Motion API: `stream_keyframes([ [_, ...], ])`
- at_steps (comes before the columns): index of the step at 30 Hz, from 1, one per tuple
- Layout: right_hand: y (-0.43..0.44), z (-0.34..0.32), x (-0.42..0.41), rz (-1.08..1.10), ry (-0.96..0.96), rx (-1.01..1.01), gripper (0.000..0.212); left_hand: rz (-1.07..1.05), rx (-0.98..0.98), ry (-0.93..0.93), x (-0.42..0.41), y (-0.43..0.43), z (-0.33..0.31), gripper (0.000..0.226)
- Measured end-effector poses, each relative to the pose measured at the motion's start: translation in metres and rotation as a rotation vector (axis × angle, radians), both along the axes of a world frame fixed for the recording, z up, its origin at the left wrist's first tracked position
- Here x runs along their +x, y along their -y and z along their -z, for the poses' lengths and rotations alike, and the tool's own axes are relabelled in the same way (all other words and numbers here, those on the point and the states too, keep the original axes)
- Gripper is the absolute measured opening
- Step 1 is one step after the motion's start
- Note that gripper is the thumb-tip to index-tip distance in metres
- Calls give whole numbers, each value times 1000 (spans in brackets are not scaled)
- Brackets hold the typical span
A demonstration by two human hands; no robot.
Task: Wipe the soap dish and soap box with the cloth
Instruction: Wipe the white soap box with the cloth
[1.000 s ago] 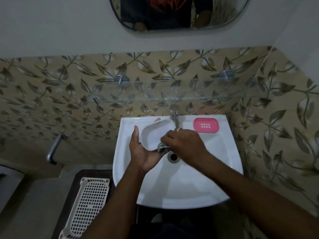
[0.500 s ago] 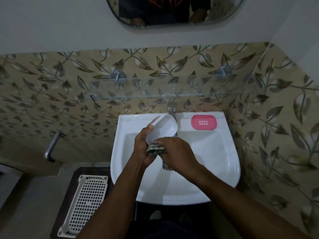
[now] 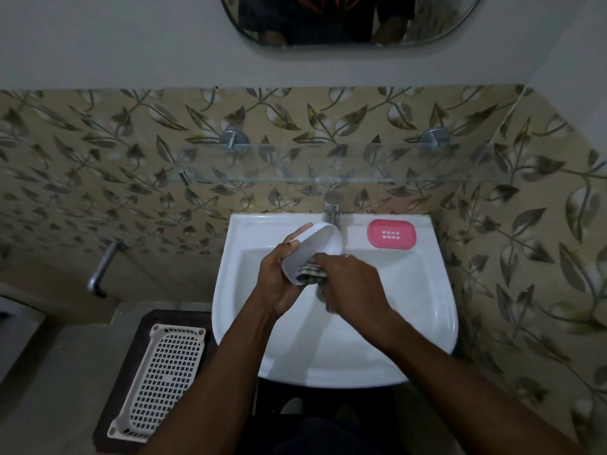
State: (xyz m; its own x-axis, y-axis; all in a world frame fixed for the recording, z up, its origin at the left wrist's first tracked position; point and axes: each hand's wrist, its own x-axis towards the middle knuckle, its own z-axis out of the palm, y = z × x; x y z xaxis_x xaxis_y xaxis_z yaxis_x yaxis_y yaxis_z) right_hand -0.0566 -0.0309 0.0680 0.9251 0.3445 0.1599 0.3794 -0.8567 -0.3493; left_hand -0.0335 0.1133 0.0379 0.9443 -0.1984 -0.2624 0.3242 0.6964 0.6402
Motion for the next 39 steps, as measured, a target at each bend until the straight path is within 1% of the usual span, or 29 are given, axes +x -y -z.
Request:
stream_keyframes([
  [4, -18, 5, -19, -8, -90, 146, 27, -29, 8, -34, -6, 0, 4, 52],
  [6, -14, 0, -20, -49, -134, 139, 30, -27, -18, -50, -7, -4, 3, 51],
  [9, 3, -5, -1, -69, -35, -30, 31, 7, -79, -21, -7, -9, 0, 59],
  [11, 10, -8, 12, -28, 33, -161, 31, 5, -59, -11, -7, -11, 2, 66],
  [13, 9, -7, 15, -17, 58, -231, 31, -5, -23, -24, -5, -11, 6, 70],
  [14, 7, -5, 14, -25, 57, -236, 30, 0, -26, -25, -5, -11, 7, 68],
  [16, -2, 1, 5, -31, 25, -193, 26, 9, -48, -31, -5, -9, 8, 59],
  [18, -14, 4, -7, -23, -43, -69, 22, -20, -72, -60, -8, -5, 11, 53],
  [21, -35, 6, -23, 31, -184, 167, 22, -71, -124, -82, -11, -1, 16, 58],
  [23, -40, 9, -27, 82, -205, 285, 28, -70, -136, -72, -10, -2, 20, 65],
  [24, -39, 10, -27, 78, -182, 302, 33, -56, -152, -79, -10, -3, 21, 69],
  [25, -36, 11, -26, 51, -140, 283, 35, -41, -173, -108, -11, -5, 21, 77],
  [27, -27, 13, -20, -65, -18, 172, 34, 25, -242, -162, -13, -7, 18, 90],
  [28, -21, 13, -14, -142, 49, 85, 30, 79, -280, -162, -13, -9, 14, 91],
  [30, -7, 11, -2, -287, 193, -115, 24, 161, -266, -137, -12, -15, 8, 91],
  [32, 9, 11, 12, -370, 280, -279, 21, 169, -227, -88, -7, -19, 6, 95],
  [34, 17, 8, 20, -378, 308, -380, 28, 114, -203, -62, -2, -17, 6, 95],
  [36, 12, 4, 18, -329, 264, -383, 32, 17, -160, -41, -1, -8, 4, 84],
  [38, 0, 1, 7, -228, 160, -274, 26, -69, -79, -42, 1, 0, 3, 76],
  [39, -7, 0, 0, -166, 75, -179, 22, -85, -47, -36, 2, 1, 3, 74],
])
